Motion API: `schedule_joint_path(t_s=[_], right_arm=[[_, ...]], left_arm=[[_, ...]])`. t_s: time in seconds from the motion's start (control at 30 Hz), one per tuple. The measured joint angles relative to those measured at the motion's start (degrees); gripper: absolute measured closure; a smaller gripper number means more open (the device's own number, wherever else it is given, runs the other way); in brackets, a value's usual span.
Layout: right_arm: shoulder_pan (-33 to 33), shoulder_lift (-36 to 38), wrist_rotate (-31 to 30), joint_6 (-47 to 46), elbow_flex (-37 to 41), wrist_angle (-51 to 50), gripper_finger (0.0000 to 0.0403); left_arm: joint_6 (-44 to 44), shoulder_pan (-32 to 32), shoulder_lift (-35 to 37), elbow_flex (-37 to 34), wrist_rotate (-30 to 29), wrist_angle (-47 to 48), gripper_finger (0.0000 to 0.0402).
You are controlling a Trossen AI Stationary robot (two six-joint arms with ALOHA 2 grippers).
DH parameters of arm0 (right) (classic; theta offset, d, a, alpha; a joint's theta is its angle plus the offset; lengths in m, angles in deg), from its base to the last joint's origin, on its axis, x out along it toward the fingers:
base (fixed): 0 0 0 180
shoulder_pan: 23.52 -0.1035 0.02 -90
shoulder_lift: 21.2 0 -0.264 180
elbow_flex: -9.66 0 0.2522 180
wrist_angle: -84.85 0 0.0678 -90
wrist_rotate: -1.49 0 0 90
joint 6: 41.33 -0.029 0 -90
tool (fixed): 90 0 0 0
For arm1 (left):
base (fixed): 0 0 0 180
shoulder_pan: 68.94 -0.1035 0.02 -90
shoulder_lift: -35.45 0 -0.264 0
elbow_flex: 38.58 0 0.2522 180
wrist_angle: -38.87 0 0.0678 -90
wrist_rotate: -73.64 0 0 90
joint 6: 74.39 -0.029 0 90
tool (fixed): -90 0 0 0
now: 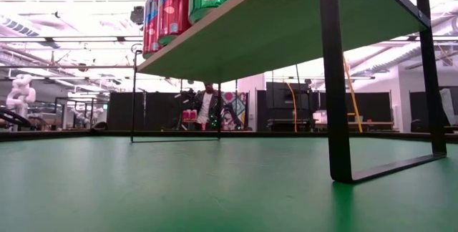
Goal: Place canned beverage on shelf
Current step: Put the blue soda can on the shelf, then put the blue soda can on the shelf aligned with the other blue soda can
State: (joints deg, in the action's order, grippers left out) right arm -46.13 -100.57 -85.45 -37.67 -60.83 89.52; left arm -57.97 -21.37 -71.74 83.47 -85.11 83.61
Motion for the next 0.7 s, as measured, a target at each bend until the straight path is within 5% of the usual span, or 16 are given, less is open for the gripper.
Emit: schedule_joint_path(t_s=[0.4,0.7], right_arm=[[-0.10,0.63,-0.83,-0.01,0.00,0.49,0.0094],[-4.63,6.07,-11.70,2.70,0.02,-1.55,0.0094]], left_arm=[[0.36,0.02,0.00,0.00,0.00,0.03,0.0002],[2.67,0.02,0.00,0.00,0.00,1.62,0.0002]])
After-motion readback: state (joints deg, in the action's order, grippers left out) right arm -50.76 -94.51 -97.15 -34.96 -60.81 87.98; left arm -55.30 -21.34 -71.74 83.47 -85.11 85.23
